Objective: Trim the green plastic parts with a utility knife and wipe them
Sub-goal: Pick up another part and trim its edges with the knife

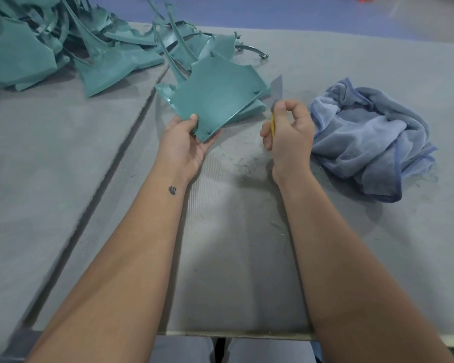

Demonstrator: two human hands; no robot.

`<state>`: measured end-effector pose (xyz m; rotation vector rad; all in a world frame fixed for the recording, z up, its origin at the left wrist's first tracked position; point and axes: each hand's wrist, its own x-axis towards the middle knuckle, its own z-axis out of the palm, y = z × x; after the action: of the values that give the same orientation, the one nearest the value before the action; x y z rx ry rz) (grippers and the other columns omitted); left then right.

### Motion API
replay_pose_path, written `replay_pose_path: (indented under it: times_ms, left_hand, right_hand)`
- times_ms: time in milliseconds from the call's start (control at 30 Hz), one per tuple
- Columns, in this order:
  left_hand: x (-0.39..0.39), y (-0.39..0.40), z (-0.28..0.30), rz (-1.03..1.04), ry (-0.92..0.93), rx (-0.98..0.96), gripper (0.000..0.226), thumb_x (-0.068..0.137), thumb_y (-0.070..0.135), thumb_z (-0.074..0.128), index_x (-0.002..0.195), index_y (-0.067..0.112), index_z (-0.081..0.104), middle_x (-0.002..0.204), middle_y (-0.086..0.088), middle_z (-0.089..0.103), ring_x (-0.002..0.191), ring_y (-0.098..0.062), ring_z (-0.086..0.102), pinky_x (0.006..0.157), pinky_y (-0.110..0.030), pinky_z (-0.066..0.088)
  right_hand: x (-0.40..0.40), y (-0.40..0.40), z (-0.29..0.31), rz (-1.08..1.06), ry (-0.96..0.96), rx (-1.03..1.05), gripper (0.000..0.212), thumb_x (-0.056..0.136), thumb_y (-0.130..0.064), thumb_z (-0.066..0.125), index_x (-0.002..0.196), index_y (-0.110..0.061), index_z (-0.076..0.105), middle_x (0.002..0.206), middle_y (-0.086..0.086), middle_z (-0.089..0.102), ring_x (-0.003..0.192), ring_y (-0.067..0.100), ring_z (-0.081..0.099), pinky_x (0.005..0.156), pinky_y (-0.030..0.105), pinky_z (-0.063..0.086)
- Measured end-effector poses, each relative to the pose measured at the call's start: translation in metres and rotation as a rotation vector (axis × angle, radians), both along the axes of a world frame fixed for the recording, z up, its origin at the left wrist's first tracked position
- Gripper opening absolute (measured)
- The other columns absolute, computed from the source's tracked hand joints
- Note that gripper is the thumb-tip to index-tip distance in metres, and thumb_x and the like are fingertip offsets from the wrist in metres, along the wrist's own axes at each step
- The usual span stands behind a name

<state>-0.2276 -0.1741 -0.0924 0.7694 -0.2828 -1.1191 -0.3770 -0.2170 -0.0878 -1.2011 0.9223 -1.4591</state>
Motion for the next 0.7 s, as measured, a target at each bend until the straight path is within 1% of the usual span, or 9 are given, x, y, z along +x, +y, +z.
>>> replay_pose_path:
  times_ms: [100, 167, 233, 267, 300, 367, 467, 567, 700]
  left_hand:
    - [0.001, -0.001, 0.000, 0.001, 0.052, 0.013, 0.023, 0.101, 0.006, 0.040, 0.120, 0.011, 0.052, 0.113, -0.011, 0.065, 0.093, -0.025, 0.066, 0.063, -0.034, 0.059]
    - [0.001, 0.000, 0.001, -0.015, 0.060, 0.028, 0.022, 0.100, 0.011, 0.046, 0.120, 0.010, 0.054, 0.111, -0.011, 0.067, 0.086, -0.024, 0.070, 0.063, -0.033, 0.058]
    - [0.002, 0.000, 0.002, -0.027, 0.069, 0.030, 0.019, 0.099, 0.013, 0.049, 0.117, 0.009, 0.056, 0.106, -0.011, 0.068, 0.080, -0.023, 0.072, 0.062, -0.032, 0.058]
    - [0.003, 0.001, 0.003, -0.032, 0.080, 0.024, 0.018, 0.099, 0.012, 0.049, 0.116, 0.009, 0.056, 0.105, -0.011, 0.069, 0.081, -0.023, 0.072, 0.061, -0.033, 0.058]
    - [0.003, 0.001, 0.003, -0.041, 0.090, 0.013, 0.017, 0.100, 0.010, 0.047, 0.114, 0.009, 0.056, 0.107, -0.011, 0.068, 0.086, -0.024, 0.071, 0.062, -0.033, 0.059]
    - [0.004, 0.001, 0.004, -0.062, 0.095, -0.010, 0.021, 0.100, 0.004, 0.042, 0.116, 0.008, 0.055, 0.114, -0.011, 0.066, 0.095, -0.027, 0.068, 0.064, -0.036, 0.060]
    - [0.003, 0.002, 0.005, -0.081, 0.099, -0.019, 0.025, 0.101, 0.001, 0.038, 0.121, 0.008, 0.052, 0.121, -0.013, 0.063, 0.098, -0.029, 0.066, 0.069, -0.038, 0.061]
    - [0.005, 0.003, 0.006, -0.086, 0.158, -0.025, 0.023, 0.101, 0.003, 0.037, 0.117, 0.008, 0.052, 0.120, -0.014, 0.064, 0.095, -0.029, 0.067, 0.071, -0.041, 0.060]
    - [0.006, 0.004, 0.007, -0.072, 0.208, -0.038, 0.020, 0.101, 0.005, 0.036, 0.109, 0.009, 0.054, 0.121, -0.012, 0.064, 0.095, -0.026, 0.068, 0.070, -0.039, 0.060]
  right_hand:
    - [0.002, 0.003, 0.000, 0.020, 0.061, -0.050, 0.027, 0.097, -0.021, 0.051, 0.073, -0.009, 0.053, 0.054, 0.011, 0.042, 0.047, 0.013, 0.034, 0.047, 0.025, 0.028]
    - [0.003, 0.004, 0.001, 0.058, 0.046, -0.027, 0.040, 0.099, -0.028, 0.045, 0.079, 0.006, 0.054, 0.063, 0.014, 0.040, 0.054, 0.016, 0.032, 0.050, 0.028, 0.026]
    - [0.002, 0.004, 0.002, 0.057, 0.069, -0.010, 0.045, 0.099, -0.028, 0.043, 0.084, 0.012, 0.056, 0.066, 0.011, 0.040, 0.057, 0.014, 0.033, 0.054, 0.027, 0.028]
    - [0.002, 0.004, 0.003, 0.056, 0.079, -0.013, 0.039, 0.099, -0.025, 0.043, 0.083, 0.006, 0.060, 0.065, 0.007, 0.040, 0.058, 0.010, 0.034, 0.055, 0.023, 0.029]
    - [0.002, 0.005, 0.005, 0.066, 0.076, -0.009, 0.031, 0.099, -0.020, 0.044, 0.081, -0.005, 0.064, 0.064, 0.002, 0.040, 0.057, 0.006, 0.035, 0.055, 0.017, 0.031]
    - [0.002, 0.004, 0.007, 0.085, 0.051, 0.012, 0.025, 0.099, -0.016, 0.045, 0.084, -0.020, 0.064, 0.065, -0.002, 0.040, 0.058, 0.003, 0.038, 0.058, 0.010, 0.034]
    - [0.000, 0.003, 0.008, 0.070, 0.061, 0.028, 0.027, 0.101, -0.024, 0.039, 0.094, -0.015, 0.063, 0.061, -0.004, 0.046, 0.059, 0.005, 0.043, 0.062, 0.018, 0.038]
    - [0.000, 0.000, 0.009, 0.095, 0.111, 0.086, 0.038, 0.101, -0.033, 0.034, 0.100, -0.012, 0.066, 0.060, -0.005, 0.052, 0.054, 0.007, 0.045, 0.059, 0.023, 0.039]
    - [0.003, -0.001, 0.010, 0.175, 0.187, 0.136, 0.048, 0.105, -0.034, 0.029, 0.088, -0.021, 0.072, 0.062, -0.003, 0.052, 0.059, 0.010, 0.042, 0.064, 0.024, 0.037]
